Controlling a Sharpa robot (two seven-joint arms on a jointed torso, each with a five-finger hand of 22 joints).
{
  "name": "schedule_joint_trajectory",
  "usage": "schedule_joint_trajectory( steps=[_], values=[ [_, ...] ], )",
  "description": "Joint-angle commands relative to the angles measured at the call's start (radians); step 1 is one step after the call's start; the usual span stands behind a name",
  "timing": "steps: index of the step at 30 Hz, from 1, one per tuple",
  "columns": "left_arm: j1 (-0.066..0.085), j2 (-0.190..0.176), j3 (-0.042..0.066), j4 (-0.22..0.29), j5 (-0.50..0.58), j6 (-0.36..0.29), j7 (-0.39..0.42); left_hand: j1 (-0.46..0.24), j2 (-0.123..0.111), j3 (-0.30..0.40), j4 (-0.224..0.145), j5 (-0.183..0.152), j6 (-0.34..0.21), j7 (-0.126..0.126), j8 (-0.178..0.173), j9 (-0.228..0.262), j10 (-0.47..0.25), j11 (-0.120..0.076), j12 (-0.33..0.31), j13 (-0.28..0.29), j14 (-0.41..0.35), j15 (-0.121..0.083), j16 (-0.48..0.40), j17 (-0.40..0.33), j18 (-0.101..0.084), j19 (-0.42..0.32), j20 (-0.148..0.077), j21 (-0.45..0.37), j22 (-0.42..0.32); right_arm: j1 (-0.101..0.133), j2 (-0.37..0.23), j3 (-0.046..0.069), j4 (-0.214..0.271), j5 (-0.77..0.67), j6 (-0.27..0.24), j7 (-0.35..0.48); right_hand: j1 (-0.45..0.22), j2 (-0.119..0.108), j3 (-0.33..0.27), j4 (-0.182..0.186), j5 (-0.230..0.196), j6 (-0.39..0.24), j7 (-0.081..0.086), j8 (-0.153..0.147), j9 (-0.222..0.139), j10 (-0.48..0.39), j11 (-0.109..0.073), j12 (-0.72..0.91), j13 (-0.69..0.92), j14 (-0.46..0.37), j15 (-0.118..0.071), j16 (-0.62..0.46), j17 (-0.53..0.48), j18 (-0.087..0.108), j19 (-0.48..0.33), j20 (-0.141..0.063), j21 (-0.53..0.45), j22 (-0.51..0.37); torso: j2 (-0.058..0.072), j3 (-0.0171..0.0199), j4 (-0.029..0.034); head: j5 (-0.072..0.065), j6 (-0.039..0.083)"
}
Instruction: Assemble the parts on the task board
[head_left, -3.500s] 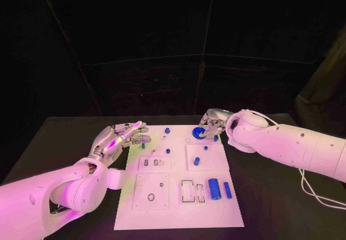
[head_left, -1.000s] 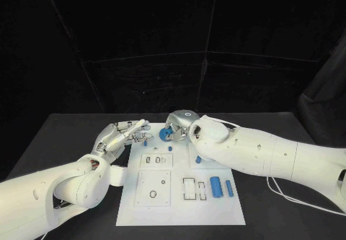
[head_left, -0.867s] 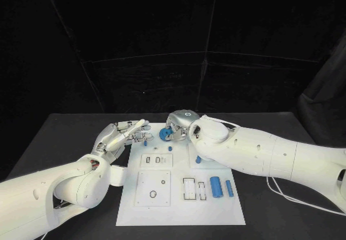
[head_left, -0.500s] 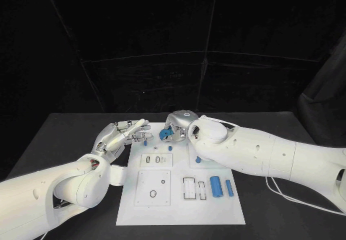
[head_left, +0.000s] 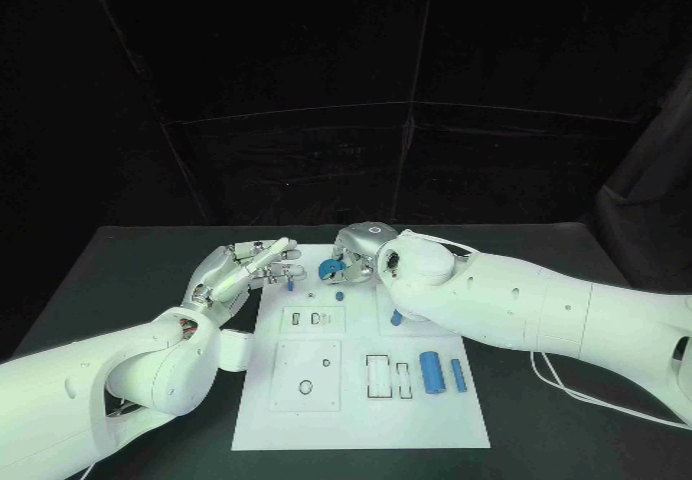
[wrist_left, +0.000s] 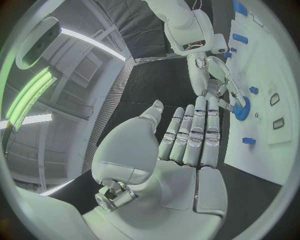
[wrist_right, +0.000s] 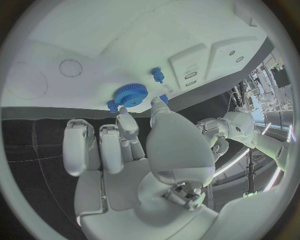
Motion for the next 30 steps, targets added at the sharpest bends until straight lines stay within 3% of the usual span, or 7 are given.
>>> schedule_joint_trajectory(
  steps=[1, 10, 14, 16, 21, 24, 30],
  values=[
    [0.001, 0.000, 0.001, 0.002, -0.002, 0.009, 0.003, 0.009, 0.005, 0.000, -0.005, 0.004, 0.004, 0.009, -0.003, -0.001, -0.003, 0.004, -0.004, -0.001, 0.003, 0.004, -0.005, 0.001, 0.013, 0.005, 0.002, -0.006, -0.001, 0.002, -0.001, 0.000, -0.002, 0.013, 0.019, -0.015, -0.011, 0.006, -0.011, 0.001, 0.004, -0.011, 0.002, -0.004, -0.001, 0.001, 0.009, 0.003, 0.002, 0.070, 0.008, 0.007, 0.093, -0.003, 0.000, 0.008, -0.006, 0.038, 0.000, -0.0003, 0.0002, 0.000, 0.000],
    [0.001, -0.002, 0.001, 0.002, -0.002, 0.009, 0.003, 0.010, 0.005, 0.001, -0.005, 0.004, 0.003, 0.009, -0.004, -0.001, -0.003, 0.004, -0.004, -0.001, 0.003, 0.004, -0.006, 0.001, 0.013, 0.005, 0.002, -0.007, -0.002, 0.002, -0.015, 0.000, 0.012, 0.031, -0.017, 0.003, 0.000, 0.018, -0.021, -0.002, 0.014, -0.014, 0.003, -0.001, 0.000, 0.010, 0.010, 0.020, 0.017, 0.072, 0.009, 0.013, 0.104, -0.005, 0.007, 0.010, -0.002, 0.048, 0.000, 0.0000, -0.0010, -0.001, 0.000],
    [0.001, -0.002, 0.001, 0.002, -0.002, 0.009, 0.003, 0.010, 0.005, 0.001, -0.005, 0.004, 0.003, 0.009, -0.004, -0.001, -0.003, 0.004, -0.004, -0.001, 0.003, 0.004, -0.006, 0.001, 0.013, 0.005, 0.002, -0.007, -0.002, 0.002, -0.035, 0.000, 0.032, 0.035, -0.084, 0.020, 0.015, 0.028, -0.034, -0.005, 0.041, -0.008, 0.002, 0.002, 0.002, 0.018, 0.009, 0.034, 0.029, 0.074, 0.009, 0.016, 0.111, -0.007, 0.014, 0.011, 0.002, 0.057, 0.000, -0.0001, 0.0008, -0.002, -0.001],
    [0.001, -0.003, 0.001, 0.002, -0.002, 0.009, 0.003, 0.010, 0.005, 0.001, -0.005, 0.004, 0.003, 0.009, -0.004, -0.001, -0.003, 0.004, -0.004, -0.001, 0.003, 0.004, -0.006, 0.001, 0.013, 0.005, 0.002, -0.007, -0.002, 0.001, -0.055, 0.000, 0.048, 0.052, -0.143, 0.045, 0.021, 0.030, -0.038, -0.006, 0.049, -0.007, 0.002, 0.002, 0.002, 0.020, 0.009, 0.037, 0.032, 0.073, 0.009, 0.016, 0.110, -0.007, 0.014, 0.010, 0.003, 0.058, -0.001, -0.0001, 0.0003, -0.001, -0.001],
    [0.001, -0.006, 0.001, 0.003, -0.002, 0.010, 0.003, 0.010, 0.005, 0.001, -0.005, 0.004, 0.003, 0.009, -0.004, -0.001, -0.003, 0.004, -0.004, -0.001, 0.003, 0.004, -0.006, 0.001, 0.013, 0.005, 0.002, -0.007, -0.002, 0.001, -0.142, -0.001, 0.106, 0.184, -0.244, 0.190, 0.078, 0.044, -0.044, -0.028, 0.079, -0.006, 0.001, 0.000, 0.001, 0.009, 0.007, 0.022, 0.021, 0.064, 0.007, -0.004, 0.076, 0.000, -0.010, 0.009, -0.012, 0.027, -0.001, 0.0007, -0.0031, -0.002, 0.003],
    [0.001, -0.008, 0.001, 0.003, -0.002, 0.010, 0.003, 0.010, 0.006, 0.002, -0.006, 0.004, 0.003, 0.009, -0.004, -0.001, -0.003, 0.004, -0.005, -0.001, 0.003, 0.004, -0.006, 0.001, 0.013, 0.006, 0.002, -0.007, -0.002, 0.001, -0.216, -0.001, 0.139, 0.337, -0.245, 0.298, 0.133, 0.052, -0.040, -0.055, 0.076, 0.005, -0.003, 0.005, 0.003, -0.009, 0.004, -0.005, 0.000, 0.055, 0.004, -0.026, 0.040, 0.008, -0.037, 0.007, -0.030, -0.009, -0.003, 0.0009, -0.0055, -0.002, 0.006],
    [0.001, -0.010, 0.001, 0.004, -0.002, 0.011, 0.004, 0.012, 0.007, 0.004, -0.009, 0.004, 0.004, 0.008, -0.005, -0.001, -0.002, 0.004, -0.005, -0.001, 0.004, 0.004, -0.007, 0.002, 0.013, 0.006, 0.002, -0.008, -0.003, 0.001, -0.373, -0.001, 0.165, 0.588, -0.176, 0.461, 0.244, 0.035, -0.033, -0.132, 0.069, 0.030, -0.012, 0.013, 0.005, -0.030, -0.006, -0.040, -0.027, 0.049, -0.004, -0.046, 0.017, 0.016, -0.066, -0.001, -0.052, -0.048, -0.004, 0.0040, -0.0139, -0.005, 0.015]
  ],
)
